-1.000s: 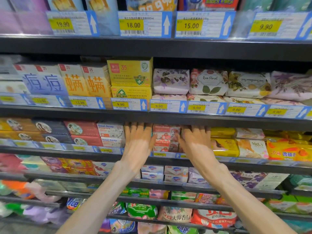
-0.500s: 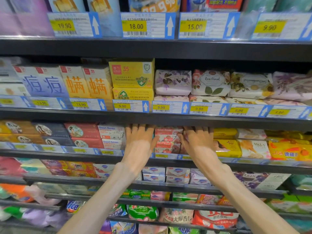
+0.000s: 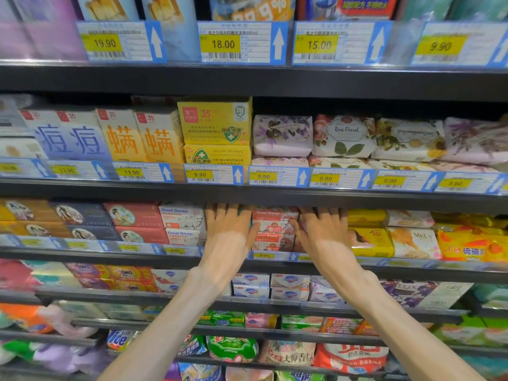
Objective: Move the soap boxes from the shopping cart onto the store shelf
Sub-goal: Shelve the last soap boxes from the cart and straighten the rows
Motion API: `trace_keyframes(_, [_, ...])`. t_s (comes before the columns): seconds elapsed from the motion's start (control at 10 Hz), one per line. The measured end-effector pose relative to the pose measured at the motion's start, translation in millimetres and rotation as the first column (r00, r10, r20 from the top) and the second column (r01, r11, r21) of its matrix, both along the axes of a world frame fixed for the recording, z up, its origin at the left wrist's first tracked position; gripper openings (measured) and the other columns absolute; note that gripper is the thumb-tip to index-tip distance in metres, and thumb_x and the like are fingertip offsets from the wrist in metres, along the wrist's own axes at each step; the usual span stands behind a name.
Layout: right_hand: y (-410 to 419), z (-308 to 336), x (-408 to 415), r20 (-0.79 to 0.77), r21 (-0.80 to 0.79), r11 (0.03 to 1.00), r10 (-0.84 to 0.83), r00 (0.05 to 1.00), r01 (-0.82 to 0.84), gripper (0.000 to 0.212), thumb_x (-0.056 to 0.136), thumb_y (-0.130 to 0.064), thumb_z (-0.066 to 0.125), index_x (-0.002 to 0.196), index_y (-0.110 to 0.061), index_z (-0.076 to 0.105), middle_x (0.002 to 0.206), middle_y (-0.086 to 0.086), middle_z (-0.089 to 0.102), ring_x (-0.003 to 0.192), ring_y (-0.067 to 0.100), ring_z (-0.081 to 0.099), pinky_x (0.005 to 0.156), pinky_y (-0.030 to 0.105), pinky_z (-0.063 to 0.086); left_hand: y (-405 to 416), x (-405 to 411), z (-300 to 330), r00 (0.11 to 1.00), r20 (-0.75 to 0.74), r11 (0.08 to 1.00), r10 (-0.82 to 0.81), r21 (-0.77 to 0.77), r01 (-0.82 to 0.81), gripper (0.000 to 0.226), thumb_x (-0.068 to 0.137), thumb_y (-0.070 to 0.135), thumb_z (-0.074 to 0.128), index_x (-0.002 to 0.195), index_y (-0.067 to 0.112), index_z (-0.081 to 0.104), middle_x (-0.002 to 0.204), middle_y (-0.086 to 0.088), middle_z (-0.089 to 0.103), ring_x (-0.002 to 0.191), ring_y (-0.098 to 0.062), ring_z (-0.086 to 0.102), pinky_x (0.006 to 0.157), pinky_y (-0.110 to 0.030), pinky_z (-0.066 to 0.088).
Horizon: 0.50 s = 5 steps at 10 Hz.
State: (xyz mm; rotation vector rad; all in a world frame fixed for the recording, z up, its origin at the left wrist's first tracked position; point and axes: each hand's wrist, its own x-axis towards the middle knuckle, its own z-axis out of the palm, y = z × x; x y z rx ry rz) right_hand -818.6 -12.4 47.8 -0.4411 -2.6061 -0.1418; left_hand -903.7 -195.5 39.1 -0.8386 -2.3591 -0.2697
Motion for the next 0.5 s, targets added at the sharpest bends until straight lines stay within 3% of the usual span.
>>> trace_keyframes(0.2, [0.5, -1.2, 0.2, -0.050, 0.034, 0.999, 0.003, 0.999, -0.001, 0.027, 0.086, -0.039, 0.068, 0.098, -0.016, 0.074, 0.104, 0.014, 0.069, 0.103, 0.041, 0.059, 0.094, 0.055, 0.044, -1.7, -2.4, -2.9, 0.999, 0.006, 0.999, -0.033, 0.029, 0.033, 0.040, 0.095, 0.036, 0.060, 0.129, 0.015, 0.058, 0.129, -0.012, 0.055, 0.123, -0.038, 0.044, 0.109, -0.056, 0.030])
trace_keyframes(0.5, [-1.1, -5.2, 24.4, -0.191, 0.126, 0.985, 0.140, 0.972, -0.118, 0.037, 0.094, -0.035, 0.059, 0.122, -0.011, 0.060, 0.123, 0.017, 0.055, 0.119, 0.039, 0.048, 0.104, 0.051, 0.037, -5.3, 11.5, -3.2, 0.999, 0.013, 0.997, -0.040, 0.067, 0.039, 0.040, 0.096, 0.036, 0.057, 0.129, 0.014, 0.055, 0.134, -0.012, 0.051, 0.127, -0.035, 0.041, 0.111, -0.055, 0.028])
